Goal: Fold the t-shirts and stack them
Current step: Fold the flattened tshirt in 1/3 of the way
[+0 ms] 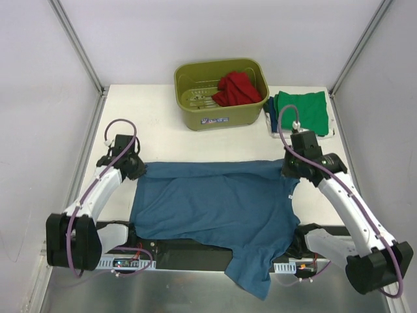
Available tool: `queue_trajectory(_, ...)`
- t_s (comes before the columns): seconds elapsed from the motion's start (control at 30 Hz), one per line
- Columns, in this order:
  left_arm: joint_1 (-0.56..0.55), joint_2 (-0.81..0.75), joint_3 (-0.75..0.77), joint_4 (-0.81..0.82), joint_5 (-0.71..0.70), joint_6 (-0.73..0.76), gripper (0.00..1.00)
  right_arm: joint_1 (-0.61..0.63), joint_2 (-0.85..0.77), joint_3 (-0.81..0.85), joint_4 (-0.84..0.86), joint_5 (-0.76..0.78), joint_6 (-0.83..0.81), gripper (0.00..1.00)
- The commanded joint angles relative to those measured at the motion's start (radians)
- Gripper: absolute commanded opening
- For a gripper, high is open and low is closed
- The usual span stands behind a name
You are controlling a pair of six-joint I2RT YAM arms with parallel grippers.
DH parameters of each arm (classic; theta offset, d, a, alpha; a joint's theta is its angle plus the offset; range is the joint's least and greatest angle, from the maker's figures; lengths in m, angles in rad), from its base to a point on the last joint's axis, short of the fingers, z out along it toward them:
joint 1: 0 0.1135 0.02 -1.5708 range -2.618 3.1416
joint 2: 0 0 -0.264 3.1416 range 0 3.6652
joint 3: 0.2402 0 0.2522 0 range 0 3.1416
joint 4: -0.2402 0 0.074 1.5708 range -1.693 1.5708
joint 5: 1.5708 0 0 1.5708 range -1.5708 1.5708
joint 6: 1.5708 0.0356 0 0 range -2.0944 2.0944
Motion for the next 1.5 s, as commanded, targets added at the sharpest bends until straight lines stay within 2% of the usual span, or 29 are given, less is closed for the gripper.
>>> queue_trajectory(0.0,0.011,-0.136,-0.098,-0.021,0.036,-0.071,0.00,0.032,-0.124,-0.064,-0.141,-0.023,0.084,0.03)
queue_trajectory(0.17,0.011,-0.184,-0.106,-0.095,-0.025,-0.096,0.00,0.044,-0.230,-0.107,-0.266,-0.039,0.116,0.04)
queue_trajectory(0.23,0.011,-0.192,-0.083,-0.153,-0.114,-0.102,0.00,0.046,-0.265,-0.092,-0.350,0.004,0.121,0.05)
queue_trajectory(0.33,0.011,-0.186,-0.050,-0.204,-0.164,-0.104,0.00,0.044,-0.284,-0.080,-0.419,0.037,0.107,0.06)
queue_trajectory(0.43,0.011,-0.170,-0.051,-0.219,-0.171,-0.114,0.00,0.044,-0.287,-0.106,-0.426,-0.025,0.098,0.07)
queue_trajectory(0.57,0.011,-0.157,-0.068,-0.221,-0.162,-0.122,0.01,0.044,-0.301,-0.236,-0.363,-0.109,0.130,0.13)
queue_trajectory(0.6,0.011,-0.157,-0.071,-0.221,-0.161,-0.123,0.08,0.044,-0.302,-0.257,-0.355,-0.126,0.141,0.13)
queue_trajectory(0.67,0.011,-0.157,-0.074,-0.222,-0.159,-0.124,0.10,0.044,-0.310,-0.285,-0.347,-0.132,0.170,0.18)
queue_trajectory(0.77,0.011,-0.167,-0.074,-0.227,-0.165,-0.127,0.34,0.044,-0.333,-0.298,-0.358,-0.132,0.191,0.31)
queue_trajectory(0.8,0.011,-0.172,-0.073,-0.228,-0.159,-0.130,0.51,0.044,-0.340,-0.285,-0.359,-0.132,0.191,0.59)
queue_trajectory(0.87,0.011,-0.190,-0.062,-0.230,-0.145,-0.128,0.72,0.044,-0.351,-0.261,-0.358,-0.132,0.173,0.99)
queue_trajectory(0.9,0.011,-0.196,-0.056,-0.228,-0.130,-0.125,0.87,0.044,-0.351,-0.230,-0.356,-0.128,0.165,0.97)
queue_trajectory(0.97,0.011,-0.221,-0.036,-0.228,-0.110,-0.116,0.99,0.044,-0.333,-0.200,-0.337,-0.102,0.149,0.97)
queue_trajectory(1.13,0.008,-0.216,0.013,-0.169,0.049,-0.068,0.99,0.044,-0.229,-0.147,-0.200,-0.095,0.109,0.97)
queue_trajectory(1.23,-0.018,-0.116,0.021,-0.082,0.196,-0.038,0.99,0.044,-0.163,-0.173,0.003,-0.097,0.104,0.97)
queue_trajectory(1.47,-0.064,0.168,0.073,0.012,0.240,-0.004,0.99,0.043,0.061,-0.196,0.179,-0.028,0.106,0.97)
